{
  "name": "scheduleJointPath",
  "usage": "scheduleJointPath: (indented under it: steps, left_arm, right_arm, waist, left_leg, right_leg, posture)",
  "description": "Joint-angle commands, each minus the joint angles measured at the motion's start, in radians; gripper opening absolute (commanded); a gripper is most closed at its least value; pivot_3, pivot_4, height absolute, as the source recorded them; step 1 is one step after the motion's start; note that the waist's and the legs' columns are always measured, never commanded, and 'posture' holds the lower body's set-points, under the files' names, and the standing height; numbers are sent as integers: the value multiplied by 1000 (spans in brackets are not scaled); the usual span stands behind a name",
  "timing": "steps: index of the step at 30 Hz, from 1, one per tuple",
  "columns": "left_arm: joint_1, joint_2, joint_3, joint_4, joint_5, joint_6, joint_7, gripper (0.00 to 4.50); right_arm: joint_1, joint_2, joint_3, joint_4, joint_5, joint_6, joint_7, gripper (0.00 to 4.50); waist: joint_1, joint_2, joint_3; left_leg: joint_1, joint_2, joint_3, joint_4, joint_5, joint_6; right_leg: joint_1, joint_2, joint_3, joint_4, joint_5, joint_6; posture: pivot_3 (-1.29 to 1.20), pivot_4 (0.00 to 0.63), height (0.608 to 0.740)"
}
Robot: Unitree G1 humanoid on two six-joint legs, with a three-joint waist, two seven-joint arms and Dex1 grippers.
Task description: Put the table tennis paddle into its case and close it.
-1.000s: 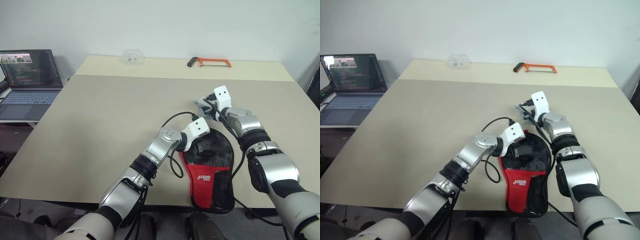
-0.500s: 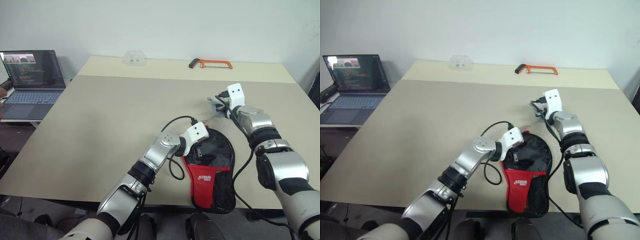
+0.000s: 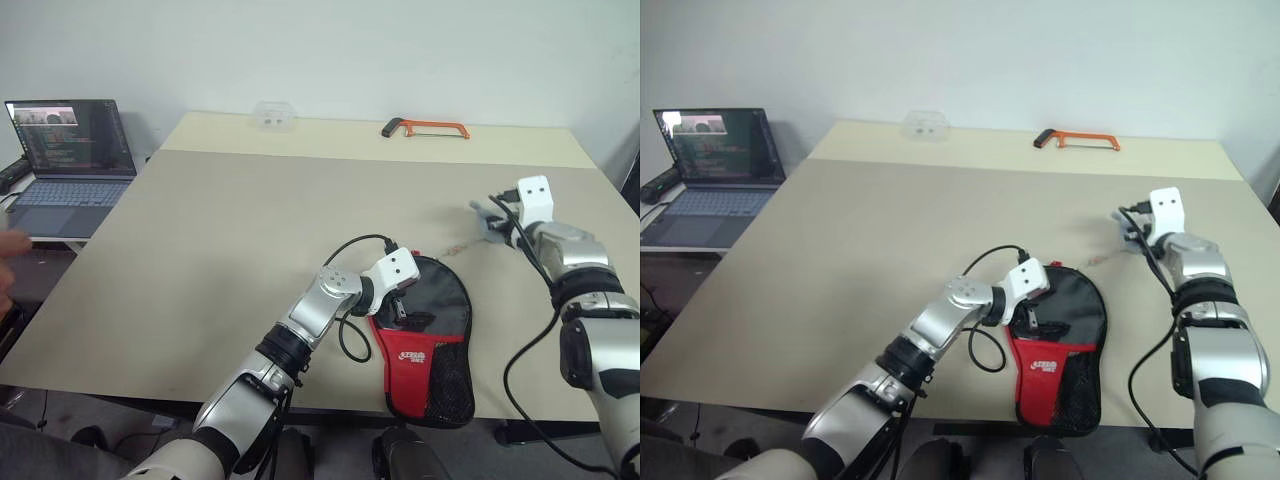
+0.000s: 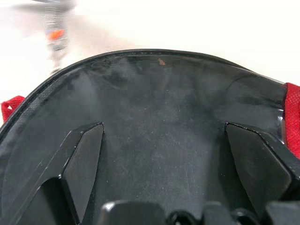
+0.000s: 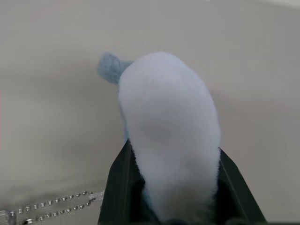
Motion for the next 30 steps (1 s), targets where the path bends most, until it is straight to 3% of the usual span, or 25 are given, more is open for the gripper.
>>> scheduleJointPath:
  steps: [1,10,14,22,30]
  left_arm:
    - [39,0,-68,95,68,18,0,4500]
    - [23,-19,-81,126,75,-13,-19,4500]
    - [12,-38,-80,145,78,-24,-27,4500]
    - [-6,-68,-102,194,106,-69,-44,4500]
    - [-67,-123,-92,303,116,-118,-32,4500]
  right_arm:
    - [96,-88,-43,-245,33,98,61,638]
    - [629,-246,-185,-1020,224,472,244,590]
    - [846,-285,-281,-1257,307,552,301,547]
    - [1027,-285,-413,-1452,405,676,310,546]
    - [1247,-317,-499,-1530,392,604,384,546]
  waist:
    - [2,2,-1]
    - [21,4,-3]
    - [22,2,-5]
    - [24,-3,-5]
    - [27,-6,-6]
  left_leg:
    - [0,0,0,0,0,0]
    - [0,-1,-2,0,0,0]
    - [0,-2,-3,0,-1,0]
    - [3,-2,-3,0,-1,1]
    - [1,-2,-5,0,-2,3]
  right_leg:
    - [0,0,0,0,0,0]
    - [1,0,-1,-1,-2,5]
    - [3,0,-2,-2,-4,7]
    - [6,0,-4,-4,-4,7]
    - [7,-1,-6,-8,-5,7]
  posture:
    - [0,150,740]
    - [0,150,740]
    - [0,150,740]
    - [0,150,740]
    - [0,150,740]
